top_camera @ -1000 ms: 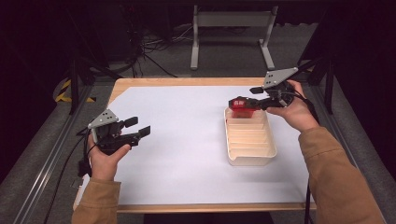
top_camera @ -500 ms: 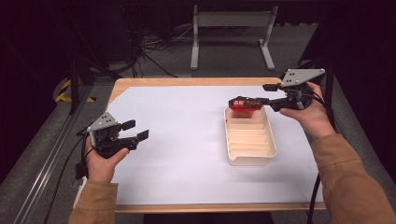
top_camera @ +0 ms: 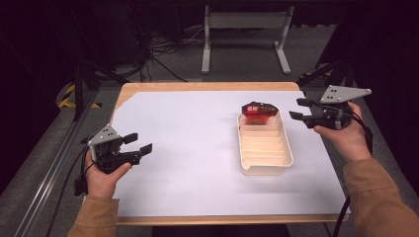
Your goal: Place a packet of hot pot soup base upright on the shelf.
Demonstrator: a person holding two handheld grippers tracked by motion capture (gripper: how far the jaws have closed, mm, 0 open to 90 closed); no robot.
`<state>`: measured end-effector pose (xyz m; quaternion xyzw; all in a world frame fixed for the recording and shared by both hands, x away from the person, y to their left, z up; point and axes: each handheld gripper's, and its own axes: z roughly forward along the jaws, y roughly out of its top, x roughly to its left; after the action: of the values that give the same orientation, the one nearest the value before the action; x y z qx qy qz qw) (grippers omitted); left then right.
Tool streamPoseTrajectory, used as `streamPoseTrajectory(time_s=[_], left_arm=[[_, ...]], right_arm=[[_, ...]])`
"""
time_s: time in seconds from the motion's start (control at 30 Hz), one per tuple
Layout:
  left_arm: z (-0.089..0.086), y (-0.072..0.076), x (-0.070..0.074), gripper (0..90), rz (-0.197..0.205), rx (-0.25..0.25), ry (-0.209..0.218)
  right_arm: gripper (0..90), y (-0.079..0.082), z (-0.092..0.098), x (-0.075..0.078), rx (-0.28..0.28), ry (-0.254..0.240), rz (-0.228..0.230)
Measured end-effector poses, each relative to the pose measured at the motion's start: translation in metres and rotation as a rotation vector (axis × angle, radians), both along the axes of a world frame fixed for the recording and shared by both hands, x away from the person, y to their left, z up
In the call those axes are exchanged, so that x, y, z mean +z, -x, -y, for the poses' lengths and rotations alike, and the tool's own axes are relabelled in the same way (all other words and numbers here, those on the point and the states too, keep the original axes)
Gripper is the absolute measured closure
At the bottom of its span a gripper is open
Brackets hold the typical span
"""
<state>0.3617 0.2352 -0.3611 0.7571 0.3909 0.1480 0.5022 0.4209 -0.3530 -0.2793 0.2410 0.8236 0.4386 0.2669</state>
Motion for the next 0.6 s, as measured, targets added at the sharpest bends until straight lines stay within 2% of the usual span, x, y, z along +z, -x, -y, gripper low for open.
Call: streamPoseTrajectory(time_s=[0.1, 0.23, 0.37, 0.53, 0.57, 0.6], left_arm=[[-0.004, 0.0, -0.003, 28.3, -0.001, 0.007, 0.003], [-0.01, -0.001, -0.008, 27.7, 0.001, 0.017, 0.004], [-0.014, -0.003, -0.013, 27.7, -0.006, 0.03, 0.008], [-0.015, -0.006, -0.018, 27.7, -0.009, 0.051, -0.019], [-0.015, -0.007, -0.02, 27.9, -0.016, 0.057, -0.014], [-0.016, -0.007, -0.021, 27.9, -0.016, 0.06, -0.012]], right_arm=[[46.6, 0.002, 0.005, -0.006, -0.019, -0.018, -0.006], [46.0, 0.008, 0.014, -0.023, -0.054, -0.051, -0.004], [45.4, 0.012, 0.02, -0.033, -0.067, -0.082, -0.01], [44.0, 0.019, 0.026, -0.053, -0.097, -0.111, -0.016], [43.4, 0.021, 0.029, -0.06, -0.109, -0.123, -0.019], [43.4, 0.021, 0.029, -0.06, -0.109, -0.123, -0.019]])
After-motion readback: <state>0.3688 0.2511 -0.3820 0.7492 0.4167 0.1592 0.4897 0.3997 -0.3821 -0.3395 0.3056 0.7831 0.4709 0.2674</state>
